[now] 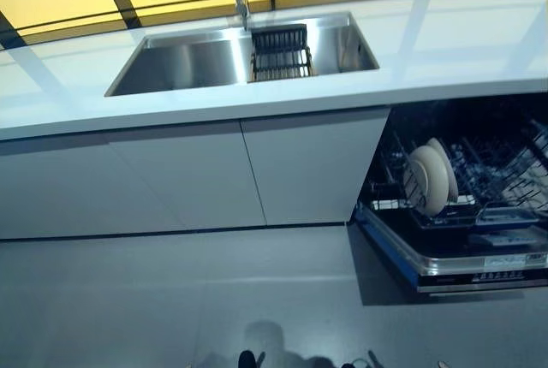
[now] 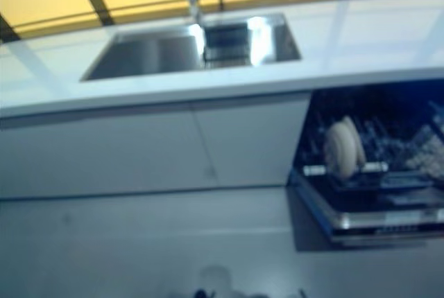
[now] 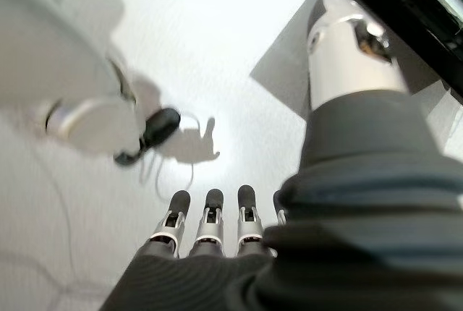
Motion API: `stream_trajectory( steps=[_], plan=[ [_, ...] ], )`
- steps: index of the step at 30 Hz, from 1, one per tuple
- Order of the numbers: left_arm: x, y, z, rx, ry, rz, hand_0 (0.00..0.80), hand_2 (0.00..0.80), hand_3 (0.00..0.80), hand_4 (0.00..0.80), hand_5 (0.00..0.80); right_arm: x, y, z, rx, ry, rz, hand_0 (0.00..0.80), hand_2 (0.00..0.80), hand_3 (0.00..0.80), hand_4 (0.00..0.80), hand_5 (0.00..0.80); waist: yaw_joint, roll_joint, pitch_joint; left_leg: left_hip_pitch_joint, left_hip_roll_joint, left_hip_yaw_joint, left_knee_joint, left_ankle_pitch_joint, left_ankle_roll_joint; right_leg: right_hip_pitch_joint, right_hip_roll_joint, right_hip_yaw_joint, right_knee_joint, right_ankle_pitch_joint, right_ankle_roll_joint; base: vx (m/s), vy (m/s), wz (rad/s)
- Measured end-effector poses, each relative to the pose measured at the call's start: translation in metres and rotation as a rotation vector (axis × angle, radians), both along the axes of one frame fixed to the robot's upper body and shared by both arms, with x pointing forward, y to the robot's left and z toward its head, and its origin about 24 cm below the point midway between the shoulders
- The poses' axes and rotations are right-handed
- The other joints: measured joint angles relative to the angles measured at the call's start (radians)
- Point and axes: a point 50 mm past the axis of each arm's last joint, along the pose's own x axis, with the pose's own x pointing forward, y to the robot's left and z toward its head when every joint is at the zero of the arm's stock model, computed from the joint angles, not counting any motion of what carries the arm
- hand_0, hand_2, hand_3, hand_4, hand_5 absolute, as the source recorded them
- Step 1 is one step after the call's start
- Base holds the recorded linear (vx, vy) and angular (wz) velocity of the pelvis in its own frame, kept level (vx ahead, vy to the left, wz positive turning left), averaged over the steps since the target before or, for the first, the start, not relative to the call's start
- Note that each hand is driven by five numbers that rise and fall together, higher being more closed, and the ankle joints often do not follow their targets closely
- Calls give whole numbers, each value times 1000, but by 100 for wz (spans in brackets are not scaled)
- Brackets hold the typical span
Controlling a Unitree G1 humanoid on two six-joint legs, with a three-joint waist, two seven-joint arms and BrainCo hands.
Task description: Take plates into dishwasher
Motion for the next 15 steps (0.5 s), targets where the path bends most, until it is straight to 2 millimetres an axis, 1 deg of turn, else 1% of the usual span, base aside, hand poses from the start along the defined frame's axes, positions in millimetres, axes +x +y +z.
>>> stream_trajectory(
  steps=[1,3,5,7,8,10,11,13,15],
  plan=[
    [1,-1,0,-3,-6,-1,0,0,0,0,0,7,1,3,14,-39,-20,0,0,0,0,0,0,10,8,-16,-2,0,19,-2,-3,-21,-4,3,27,-8,-3,-67,48,0],
    [2,-3,0,-15,-20,8,0,0,0,0,0,14,1,7,26,-81,-45,0,0,0,0,0,0,18,16,-35,-6,-1,41,-7,-5,-44,-11,7,60,-20,-7,-22,12,1],
    [5,-8,0,-32,-37,11,0,0,0,0,0,22,0,12,51,-139,-96,0,0,0,0,0,0,41,28,-62,-7,-2,77,-15,-8,-75,-16,11,100,-32,-14,-33,9,-1],
    [6,-8,1,-33,-44,9,0,0,0,0,0,30,0,16,70,-182,-126,0,0,0,0,0,1,51,32,-82,-7,-1,107,-25,-5,-101,-22,12,128,-39,-18,-83,32,-4],
    [8,-10,2,-36,-54,8,0,0,0,0,0,38,-1,22,92,-253,-176,0,0,0,0,0,1,57,34,-115,-10,2,148,-38,-9,-129,-33,11,160,-47,-19,-54,50,-7],
    [10,-13,2,-44,-61,6,0,0,0,0,0,45,-4,29,112,-320,-227,0,0,0,0,0,-1,68,41,-140,-10,3,175,-46,-9,-152,-38,13,180,-49,-17,-28,48,-5],
    [12,-17,2,-60,-69,10,0,0,0,0,0,49,-7,35,137,-383,-291,0,0,0,0,0,-1,79,47,-155,-15,4,199,-52,-7,-168,-47,13,202,-52,-18,-15,48,0],
    [12,-21,1,-81,-77,26,0,0,0,0,0,63,-10,47,159,-468,-333,0,0,0,0,0,1,93,52,-166,-21,9,226,-63,-8,-184,-56,26,231,-61,-16,67,61,-4],
    [11,-22,1,-85,-76,27,0,0,0,0,0,74,-12,57,163,-533,-354,0,0,0,0,0,0,98,54,-172,-25,14,246,-73,-7,-195,-67,30,249,-66,-13,34,63,-11]
  ],
)
